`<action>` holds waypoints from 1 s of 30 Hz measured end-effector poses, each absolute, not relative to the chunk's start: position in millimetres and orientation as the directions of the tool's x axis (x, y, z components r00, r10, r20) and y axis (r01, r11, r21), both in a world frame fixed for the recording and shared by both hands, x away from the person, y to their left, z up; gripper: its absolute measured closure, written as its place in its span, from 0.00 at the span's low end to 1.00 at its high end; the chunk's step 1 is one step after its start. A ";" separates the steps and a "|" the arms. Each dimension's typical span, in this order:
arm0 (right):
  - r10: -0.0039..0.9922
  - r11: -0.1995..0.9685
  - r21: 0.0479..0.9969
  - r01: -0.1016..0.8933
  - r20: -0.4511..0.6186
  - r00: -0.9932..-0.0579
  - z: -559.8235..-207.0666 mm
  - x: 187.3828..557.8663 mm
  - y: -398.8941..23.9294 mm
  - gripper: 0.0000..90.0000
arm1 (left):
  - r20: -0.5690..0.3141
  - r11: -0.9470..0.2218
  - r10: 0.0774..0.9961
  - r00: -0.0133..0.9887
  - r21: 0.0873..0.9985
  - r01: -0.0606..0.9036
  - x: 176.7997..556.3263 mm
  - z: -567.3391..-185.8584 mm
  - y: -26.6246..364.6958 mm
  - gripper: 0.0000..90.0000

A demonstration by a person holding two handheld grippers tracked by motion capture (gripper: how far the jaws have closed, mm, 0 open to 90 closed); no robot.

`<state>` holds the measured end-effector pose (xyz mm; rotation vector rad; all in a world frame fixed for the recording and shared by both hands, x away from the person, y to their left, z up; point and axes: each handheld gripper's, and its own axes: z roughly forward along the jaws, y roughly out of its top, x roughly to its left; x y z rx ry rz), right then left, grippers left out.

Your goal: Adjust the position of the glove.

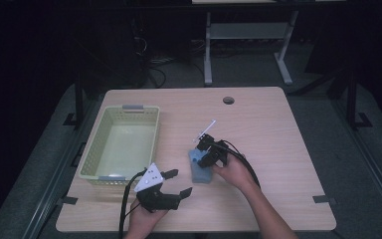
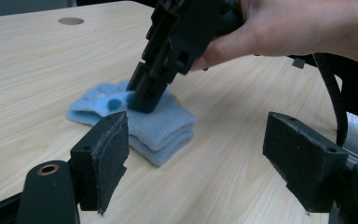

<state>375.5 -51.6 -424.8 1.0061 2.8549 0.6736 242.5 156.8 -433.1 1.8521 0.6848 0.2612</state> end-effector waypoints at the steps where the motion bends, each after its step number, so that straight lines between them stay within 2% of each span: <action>1: 0.606 0.695 0.413 0.588 0.104 -0.789 -424.8 375.5 -51.6 0.78 | -0.143 -0.243 0.570 0.809 0.911 0.333 242.3 -433.2 156.6 0.25; 2: 0.609 0.704 0.403 0.585 0.081 -0.789 -428.2 374.9 -50.5 0.70 | -0.142 -0.244 0.570 0.809 0.911 0.332 242.0 -433.4 155.9 0.25; 7: 0.617 0.670 0.444 0.595 0.113 -0.779 -422.9 374.8 -56.2 0.61 | -0.133 -0.250 0.571 0.810 0.912 0.325 241.6 -433.2 154.9 0.25; 9: 0.621 0.645 0.471 0.601 0.135 -0.772 -418.0 373.9 -60.5 0.64 | -0.132 -0.252 0.571 0.810 0.911 0.326 242.2 -433.7 155.1 0.25; 11: 0.621 0.628 0.490 0.604 0.151 -0.769 -415.1 372.8 -64.1 0.76 | -0.136 -0.249 0.571 0.810 0.911 0.329 242.3 -434.1 154.8 0.25; 12: 0.621 0.628 0.490 0.604 0.151 -0.769 -415.1 372.8 -64.1 0.76 | -0.140 -0.249 0.571 0.809 0.909 0.333 242.5 -434.4 154.4 0.25; 14: 0.625 0.624 0.491 0.608 0.154 -0.766 -415.5 372.7 -65.2 0.84 | -0.142 -0.250 0.572 0.808 0.908 0.336 242.5 -435.0 153.4 0.25; 18: 0.621 0.630 0.477 0.613 0.166 -0.766 -425.0 374.7 -58.8 0.89 | -0.140 -0.256 0.572 0.808 0.906 0.337 242.1 -435.5 152.6 0.25; 25: 0.619 0.639 0.457 0.618 0.171 -0.767 -439.5 375.2 -51.4 0.89 | -0.144 -0.254 0.574 0.806 0.904 0.343 242.5 -436.0 153.3 0.25; 26: 0.621 0.634 0.460 0.622 0.177 -0.764 -438.7 375.3 -52.0 0.87 | -0.140 -0.262 0.572 0.808 0.903 0.341 242.8 -436.0 153.9 0.25; 27: 0.626 0.623 0.475 0.622 0.176 -0.760 -435.3 374.4 -55.1 0.81 | -0.144 -0.259 0.574 0.806 0.902 0.346 242.8 -436.2 153.5 0.25; 30: 0.633 0.607 0.487 0.628 0.180 -0.753 -432.3 373.3 -59.3 0.77 | -0.159 -0.254 0.575 0.802 0.898 0.360 243.6 -437.0 152.9 0.26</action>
